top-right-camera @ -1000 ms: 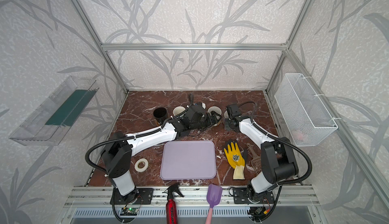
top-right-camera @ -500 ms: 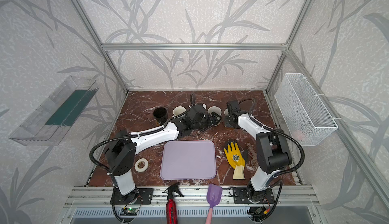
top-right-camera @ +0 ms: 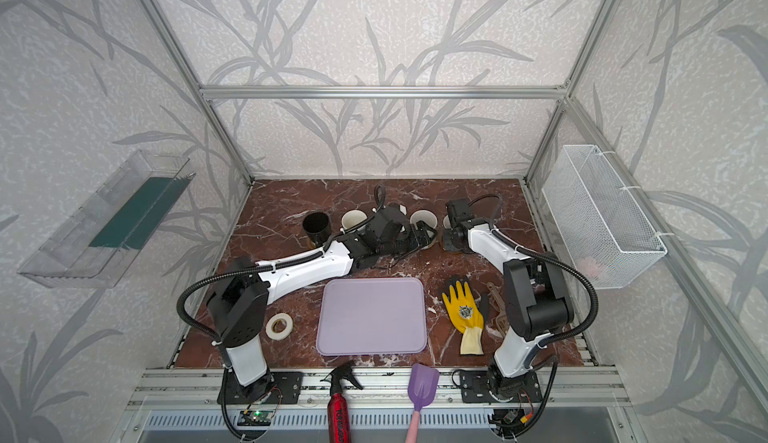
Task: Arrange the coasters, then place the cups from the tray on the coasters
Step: 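Lower the lavender mug onto the wooden coaster with the right gripper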
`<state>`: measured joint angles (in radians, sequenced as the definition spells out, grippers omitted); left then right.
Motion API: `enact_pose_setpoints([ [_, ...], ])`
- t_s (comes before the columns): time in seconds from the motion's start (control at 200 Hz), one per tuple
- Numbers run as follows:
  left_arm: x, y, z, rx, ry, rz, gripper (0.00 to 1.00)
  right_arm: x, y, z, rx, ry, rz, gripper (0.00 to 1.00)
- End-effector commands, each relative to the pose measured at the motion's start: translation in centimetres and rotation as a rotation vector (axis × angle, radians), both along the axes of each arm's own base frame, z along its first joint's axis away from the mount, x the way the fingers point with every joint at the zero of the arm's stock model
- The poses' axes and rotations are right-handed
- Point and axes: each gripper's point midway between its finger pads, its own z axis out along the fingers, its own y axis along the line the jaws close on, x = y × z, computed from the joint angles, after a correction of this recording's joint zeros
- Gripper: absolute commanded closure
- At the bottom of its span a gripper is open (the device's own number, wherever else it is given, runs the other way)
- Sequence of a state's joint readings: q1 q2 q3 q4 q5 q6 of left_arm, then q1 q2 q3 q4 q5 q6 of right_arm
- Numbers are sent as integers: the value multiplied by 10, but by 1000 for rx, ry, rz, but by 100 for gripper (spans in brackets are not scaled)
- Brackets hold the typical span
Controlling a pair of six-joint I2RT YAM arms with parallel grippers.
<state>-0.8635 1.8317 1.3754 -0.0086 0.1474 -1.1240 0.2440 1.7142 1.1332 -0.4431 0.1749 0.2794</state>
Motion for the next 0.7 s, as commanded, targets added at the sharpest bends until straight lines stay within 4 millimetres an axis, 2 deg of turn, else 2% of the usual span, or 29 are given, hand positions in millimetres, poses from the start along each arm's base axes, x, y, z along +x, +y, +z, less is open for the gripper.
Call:
enact_pose_setpoints([
  [0.0,7,0,12,-3,-29,13,11,4,-4,6,-19,-17,-8,100],
  [0.43,7,2,10,1,-28,19,11,0,-5,1,-31,21,-3,100],
  [0.695,7,4,14,8,-38,23,9,-1,-4,3,-24,22,-3,78],
])
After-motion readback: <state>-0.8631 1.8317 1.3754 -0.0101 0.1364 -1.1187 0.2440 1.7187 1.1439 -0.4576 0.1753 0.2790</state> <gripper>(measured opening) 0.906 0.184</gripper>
